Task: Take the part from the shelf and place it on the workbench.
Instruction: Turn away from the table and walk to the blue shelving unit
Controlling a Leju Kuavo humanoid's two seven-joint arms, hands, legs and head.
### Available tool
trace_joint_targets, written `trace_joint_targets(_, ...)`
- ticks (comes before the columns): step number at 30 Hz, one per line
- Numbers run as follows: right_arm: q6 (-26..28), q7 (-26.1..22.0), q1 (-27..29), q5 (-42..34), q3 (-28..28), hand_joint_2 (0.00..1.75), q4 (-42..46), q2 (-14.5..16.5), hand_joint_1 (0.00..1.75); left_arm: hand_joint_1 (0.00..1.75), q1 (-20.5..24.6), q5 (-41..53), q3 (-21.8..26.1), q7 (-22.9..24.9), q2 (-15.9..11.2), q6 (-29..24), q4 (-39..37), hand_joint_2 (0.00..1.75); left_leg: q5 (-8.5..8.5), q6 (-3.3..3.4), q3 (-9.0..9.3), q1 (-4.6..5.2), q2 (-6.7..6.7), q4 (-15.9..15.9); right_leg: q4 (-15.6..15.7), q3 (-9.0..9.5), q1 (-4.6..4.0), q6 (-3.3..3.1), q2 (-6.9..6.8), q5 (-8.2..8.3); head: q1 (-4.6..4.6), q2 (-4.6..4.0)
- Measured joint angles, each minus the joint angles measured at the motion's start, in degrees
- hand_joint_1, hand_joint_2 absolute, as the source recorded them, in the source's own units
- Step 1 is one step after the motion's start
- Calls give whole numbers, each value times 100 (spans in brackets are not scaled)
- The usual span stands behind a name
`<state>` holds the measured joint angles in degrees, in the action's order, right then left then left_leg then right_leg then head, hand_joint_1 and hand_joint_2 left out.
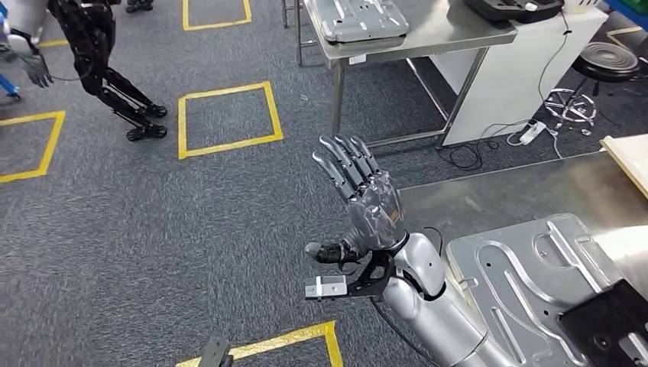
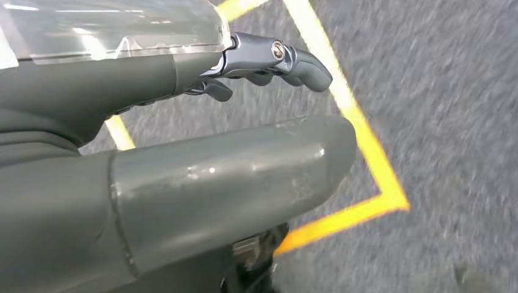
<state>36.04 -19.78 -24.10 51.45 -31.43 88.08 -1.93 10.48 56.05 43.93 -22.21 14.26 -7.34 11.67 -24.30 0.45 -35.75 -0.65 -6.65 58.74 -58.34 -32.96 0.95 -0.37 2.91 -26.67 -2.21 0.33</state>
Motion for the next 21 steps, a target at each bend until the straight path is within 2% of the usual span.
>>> trace_joint_targets(1, 1, 0, -3, 0, -1, 0, 0, 11, 0, 0, -1, 7, -1, 20, 0, 2, 0, 0, -85, -23, -65, 13, 135, 139, 34, 29, 12, -37, -79, 12, -3, 0)
trace_joint_targets(3, 2, 0, 2, -2, -4, 0, -4, 24, 0, 0, 8, 29, -3, 40, 1, 2, 0, 0, -404, -60, -362, 21, 467, 751, 66, 64, 2, -95, -247, 10, -6, 0)
trace_joint_targets(4, 3, -1, 7, -8, -10, 0, -9, 26, 0, 0, 13, 39, -4, 47, 1, 0, 0, 0, -566, -80, -559, 8, 548, 1138, 65, 69, -11, -110, -335, 1, -6, 0)
trace_joint_targets(5, 4, -4, 12, -22, -19, 0, -16, 31, 0, 0, 10, 46, -4, 53, 1, -3, 0, 0, -653, -97, -713, -4, 590, 1431, 63, 73, -21, -116, -421, -11, -7, 0)
trace_joint_targets(6, 4, -14, 15, -47, -29, 0, -24, 40, 0, 0, 3, 50, -4, 56, 0, -6, 0, 0, -639, -111, -777, -14, 614, 1543, 61, 80, -25, -114, -501, -23, -7, 0)
trace_joint_targets(7, 4, -29, 14, -80, -40, 0, -32, 56, 0, 0, -4, 52, -4, 58, -1, -10, 0, 0, -519, -118, -719, -19, 640, 1423, 58, 91, -26, -106, -574, -39, -8, 0)
trace_joint_targets(8, 3, -51, 6, -118, -52, 0, -42, 79, 0, 0, -7, 52, -4, 57, -3, -16, 0, 0, -324, -115, -550, -21, 691, 1093, 52, 108, -25, -93, -640, -58, -8, 0)
trace_joint_targets(10, -2, -94, -31, -183, -76, 0, -66, 135, 0, 0, 6, 44, -4, 45, -5, -45, 0, 0, -34, -76, -152, 11, 923, 313, 31, 137, -44, -52, -755, -105, -6, 0)
trace_joint_targets(11, -5, -116, -58, -207, -93, 0, -83, 165, 0, 0, 15, 29, -4, 33, -5, -69, 0, 0, 27, -42, -35, 33, 1001, 75, 22, 145, -62, -26, -803, -125, -5, 0)
trace_joint_targets(12, -8, -139, -85, -234, -111, 0, -103, 196, 0, 0, 19, 4, -4, 16, -5, -90, 0, 0, 27, -8, 5, 57, 1035, -27, 20, 152, -83, -2, -850, -139, -2, 0)
trace_joint_targets(14, -11, -194, -136, -310, -154, 0, -149, 273, 0, 0, 5, -58, 0, -27, -8, -113, 0, 0, 40, 58, 3, 63, 914, -47, 31, 169, -101, 45, -937, -160, 0, 0)
trace_joint_targets(15, -10, -218, -162, -357, -173, 0, -174, 312, 0, 0, -6, -88, 3, -49, -10, -110, 0, 0, 53, 91, 12, 52, 854, -72, 6, 173, -91, 72, -893, -197, 2, 0)
trace_joint_targets(16, -9, -236, -189, -396, -188, 0, -196, 350, 0, 0, -10, -115, 7, -65, -13, -104, 0, 0, 70, 128, 23, 37, 797, -98, -107, 133, -73, 97, -778, -285, 2, 0)
trace_joint_targets(18, -7, -264, -230, -453, -211, 0, -245, 394, 0, 0, 1, -161, 17, -78, -14, -91, 0, 0, 94, 189, 34, 17, 676, -129, -677, -122, -42, 132, -465, -608, 4, 0)
trace_joint_targets(19, -6, -279, -239, -470, -221, 0, -277, 403, 0, 0, 6, -181, 27, -76, -14, -86, 0, 0, 96, 206, 31, 16, 609, -128, -1073, -321, -37, 139, -373, -785, 5, 0)
trace_joint_targets(20, -5, -293, -240, -481, -232, 0, -312, 405, 0, 0, 3, -199, 38, -74, -14, -85, 0, 0, 96, 214, 30, 18, 535, -124, -1410, -503, -36, 144, -338, -893, 5, 0)
trace_joint_targets(21, -4, -305, -240, -488, -245, 0, -345, 405, 0, 0, -8, -222, 49, -69, -14, -84, 0, 0, 95, 215, 30, 19, 456, -117, -1588, -617, -33, 145, -325, -895, 5, 0)
